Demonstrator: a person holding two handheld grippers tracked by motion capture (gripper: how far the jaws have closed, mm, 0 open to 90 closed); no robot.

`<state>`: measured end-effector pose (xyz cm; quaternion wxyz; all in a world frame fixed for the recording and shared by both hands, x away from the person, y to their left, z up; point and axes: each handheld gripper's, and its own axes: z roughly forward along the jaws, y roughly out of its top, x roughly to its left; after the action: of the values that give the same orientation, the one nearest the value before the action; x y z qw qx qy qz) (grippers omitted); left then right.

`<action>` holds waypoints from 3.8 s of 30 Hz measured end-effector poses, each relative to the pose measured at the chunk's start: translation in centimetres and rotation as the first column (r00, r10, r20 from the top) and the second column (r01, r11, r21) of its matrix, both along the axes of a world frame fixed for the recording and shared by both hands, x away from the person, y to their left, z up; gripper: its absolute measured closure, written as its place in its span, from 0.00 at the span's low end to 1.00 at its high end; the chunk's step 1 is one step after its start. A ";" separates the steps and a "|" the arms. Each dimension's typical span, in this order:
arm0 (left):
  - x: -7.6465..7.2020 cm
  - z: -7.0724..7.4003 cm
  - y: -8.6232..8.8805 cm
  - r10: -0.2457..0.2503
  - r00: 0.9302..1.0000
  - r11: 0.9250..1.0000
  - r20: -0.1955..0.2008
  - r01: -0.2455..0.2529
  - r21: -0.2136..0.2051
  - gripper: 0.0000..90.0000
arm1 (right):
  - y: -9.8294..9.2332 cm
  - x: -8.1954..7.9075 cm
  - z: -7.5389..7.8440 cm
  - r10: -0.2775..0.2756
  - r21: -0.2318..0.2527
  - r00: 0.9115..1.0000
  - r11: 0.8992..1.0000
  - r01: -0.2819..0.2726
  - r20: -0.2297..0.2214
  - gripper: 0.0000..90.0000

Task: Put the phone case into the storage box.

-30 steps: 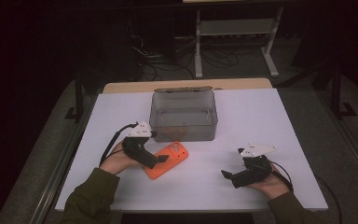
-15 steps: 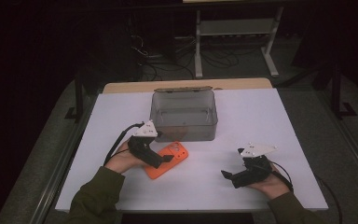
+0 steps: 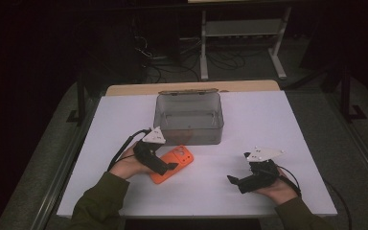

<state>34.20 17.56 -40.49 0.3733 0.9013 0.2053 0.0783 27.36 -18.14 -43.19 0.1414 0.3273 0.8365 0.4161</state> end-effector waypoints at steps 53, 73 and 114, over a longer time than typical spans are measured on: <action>0.0 -2.7 -1.0 0.056 0.990 0.968 -0.126 -0.023 0.249 0.00 | -0.1 0.0 0.0 0.000 0.000 1.000 1.000 0.000 0.003 0.00; -0.1 -3.3 -1.2 0.070 0.988 0.955 -0.141 -0.026 0.294 0.00 | -0.1 0.0 0.0 0.000 0.000 1.000 1.000 0.000 0.004 0.00; -0.6 -3.1 -0.5 0.075 0.990 0.966 -0.119 -0.042 0.254 0.16 | 0.0 0.0 0.0 0.004 0.005 1.000 1.000 -0.004 0.003 0.00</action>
<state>33.61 17.06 -43.55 0.2402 0.9379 0.2438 0.0568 27.36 -18.15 -43.15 0.1410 0.3252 0.8359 0.4192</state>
